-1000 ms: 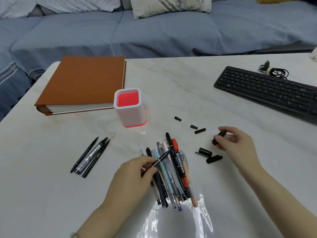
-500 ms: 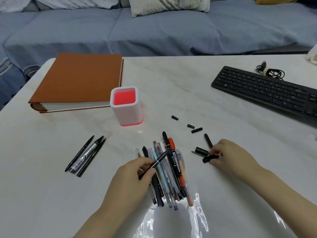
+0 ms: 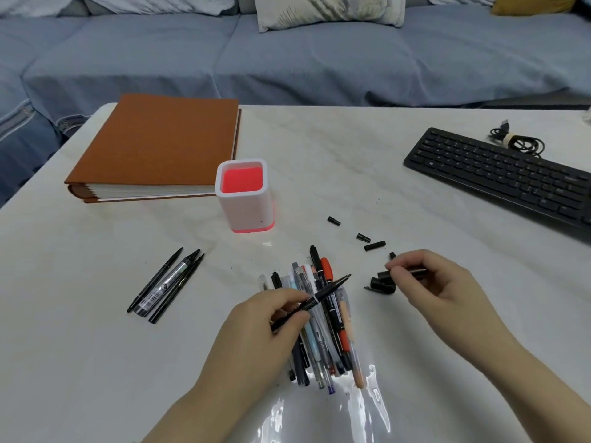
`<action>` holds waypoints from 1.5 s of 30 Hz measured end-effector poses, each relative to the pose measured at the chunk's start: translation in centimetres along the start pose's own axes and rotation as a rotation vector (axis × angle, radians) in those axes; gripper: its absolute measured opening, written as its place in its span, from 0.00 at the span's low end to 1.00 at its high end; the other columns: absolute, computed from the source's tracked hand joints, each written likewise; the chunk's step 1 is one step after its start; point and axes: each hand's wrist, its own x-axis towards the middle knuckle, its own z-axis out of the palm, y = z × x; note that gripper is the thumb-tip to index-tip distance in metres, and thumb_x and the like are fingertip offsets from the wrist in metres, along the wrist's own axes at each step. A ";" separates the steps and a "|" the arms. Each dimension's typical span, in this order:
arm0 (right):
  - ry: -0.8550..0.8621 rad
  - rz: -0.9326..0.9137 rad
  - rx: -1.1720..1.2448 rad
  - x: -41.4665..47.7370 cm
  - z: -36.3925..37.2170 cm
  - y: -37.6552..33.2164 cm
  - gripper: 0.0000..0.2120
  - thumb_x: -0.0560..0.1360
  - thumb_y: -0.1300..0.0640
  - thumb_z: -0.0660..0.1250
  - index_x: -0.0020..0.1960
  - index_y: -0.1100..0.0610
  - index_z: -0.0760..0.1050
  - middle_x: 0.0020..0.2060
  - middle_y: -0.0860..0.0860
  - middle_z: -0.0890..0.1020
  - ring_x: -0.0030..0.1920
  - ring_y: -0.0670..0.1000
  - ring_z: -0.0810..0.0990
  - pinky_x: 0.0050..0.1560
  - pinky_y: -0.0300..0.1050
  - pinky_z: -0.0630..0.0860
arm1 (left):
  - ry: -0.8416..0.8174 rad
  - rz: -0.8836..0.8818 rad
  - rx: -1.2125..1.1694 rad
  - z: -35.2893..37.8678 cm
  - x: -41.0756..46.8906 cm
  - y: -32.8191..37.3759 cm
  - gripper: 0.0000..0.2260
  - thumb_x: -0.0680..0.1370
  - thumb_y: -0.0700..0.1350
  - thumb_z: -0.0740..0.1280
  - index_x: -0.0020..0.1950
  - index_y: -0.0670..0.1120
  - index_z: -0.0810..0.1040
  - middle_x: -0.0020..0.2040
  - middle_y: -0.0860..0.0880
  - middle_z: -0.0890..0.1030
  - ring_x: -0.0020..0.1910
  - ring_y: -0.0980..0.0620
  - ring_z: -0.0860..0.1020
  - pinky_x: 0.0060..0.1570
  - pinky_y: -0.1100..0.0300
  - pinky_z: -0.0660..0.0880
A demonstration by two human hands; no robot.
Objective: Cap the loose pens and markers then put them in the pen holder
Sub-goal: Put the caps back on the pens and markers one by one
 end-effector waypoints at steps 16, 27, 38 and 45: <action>-0.318 0.056 0.149 -0.4 1.6 -1.4 0.10 0.74 0.65 0.64 0.41 0.51 0.78 0.26 0.46 0.81 0.26 0.38 0.74 0.30 0.27 0.69 | -0.026 0.135 0.079 -0.1 -0.4 0.2 0.12 0.73 0.43 0.67 0.43 0.63 0.78 0.42 0.60 0.80 0.46 0.62 0.76 0.44 0.69 0.71; -0.341 -0.139 0.008 -0.1 2.4 -0.4 0.07 0.71 0.57 0.67 0.39 0.45 0.77 0.33 0.39 0.81 0.36 0.40 0.79 0.39 0.28 0.72 | -0.242 0.087 0.018 0.0 1.3 0.7 0.12 0.75 0.44 0.63 0.43 0.62 0.78 0.33 0.51 0.77 0.34 0.48 0.75 0.41 0.52 0.73; -0.033 -0.069 -0.772 10.4 3.0 4.5 0.13 0.77 0.56 0.60 0.59 0.58 0.75 0.52 0.57 0.79 0.55 0.56 0.75 0.53 0.48 0.71 | 0.090 -0.269 -0.321 -0.6 2.9 -1.0 0.09 0.77 0.36 0.60 0.49 0.49 0.74 0.39 0.49 0.83 0.41 0.54 0.81 0.49 0.58 0.76; -0.059 0.039 -0.908 12.4 4.8 6.6 0.10 0.75 0.59 0.62 0.54 0.62 0.76 0.54 0.60 0.76 0.56 0.61 0.72 0.51 0.50 0.70 | 0.328 -0.422 -0.965 -2.6 1.9 -1.6 0.07 0.75 0.34 0.63 0.42 0.45 0.70 0.37 0.45 0.85 0.35 0.51 0.82 0.40 0.61 0.81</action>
